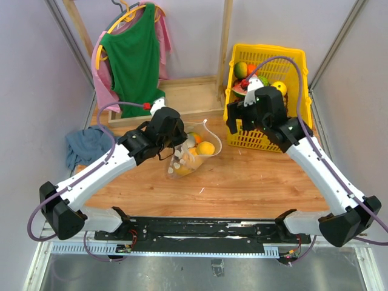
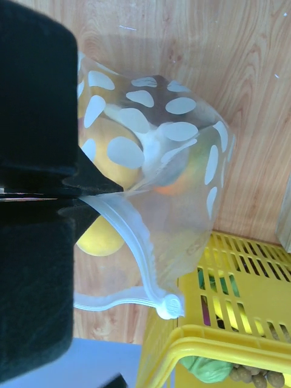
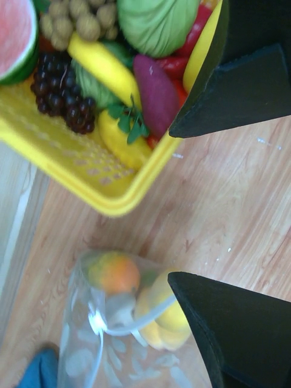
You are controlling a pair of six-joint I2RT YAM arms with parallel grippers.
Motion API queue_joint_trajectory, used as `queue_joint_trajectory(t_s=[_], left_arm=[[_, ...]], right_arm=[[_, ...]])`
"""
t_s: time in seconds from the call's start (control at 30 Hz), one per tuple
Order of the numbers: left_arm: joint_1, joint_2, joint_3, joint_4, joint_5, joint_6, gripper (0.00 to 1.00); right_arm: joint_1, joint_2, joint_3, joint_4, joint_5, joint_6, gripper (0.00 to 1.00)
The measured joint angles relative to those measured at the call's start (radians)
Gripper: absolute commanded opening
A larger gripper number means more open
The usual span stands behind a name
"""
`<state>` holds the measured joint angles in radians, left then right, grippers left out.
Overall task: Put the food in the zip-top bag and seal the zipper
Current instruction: Place the fake vegetable in the zipper food storage bag, then pick up the fake fruit from the bin.
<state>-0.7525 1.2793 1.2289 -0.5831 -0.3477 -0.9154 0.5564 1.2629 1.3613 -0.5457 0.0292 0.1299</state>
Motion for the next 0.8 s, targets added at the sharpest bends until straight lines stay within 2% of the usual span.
queue_joint_trajectory(t_s=[0.23, 0.4, 0.53, 0.7, 0.8], left_arm=[[-0.03, 0.003, 0.002, -0.01, -0.063, -0.013, 0.0], [-0.03, -0.001, -0.001, -0.019, -0.114, -0.011, 0.0], [-0.015, -0.023, -0.014, -0.023, -0.135, -0.006, 0.0], [0.008, -0.027, -0.018, -0.025, -0.137, 0.011, 0.0], [0.01, -0.027, -0.018, -0.025, -0.136, 0.021, 0.0]], right_arm=[[-0.19, 0.053, 0.074, -0.059, -0.033, 0.032, 0.93], [-0.286, 0.148, 0.103, -0.092, -0.073, 0.057, 0.93], [-0.326, 0.22, 0.125, -0.111, -0.093, 0.066, 0.92], [-0.357, 0.306, 0.163, -0.114, -0.107, 0.077, 0.83], [-0.357, 0.361, 0.189, -0.106, -0.108, 0.084, 0.82]])
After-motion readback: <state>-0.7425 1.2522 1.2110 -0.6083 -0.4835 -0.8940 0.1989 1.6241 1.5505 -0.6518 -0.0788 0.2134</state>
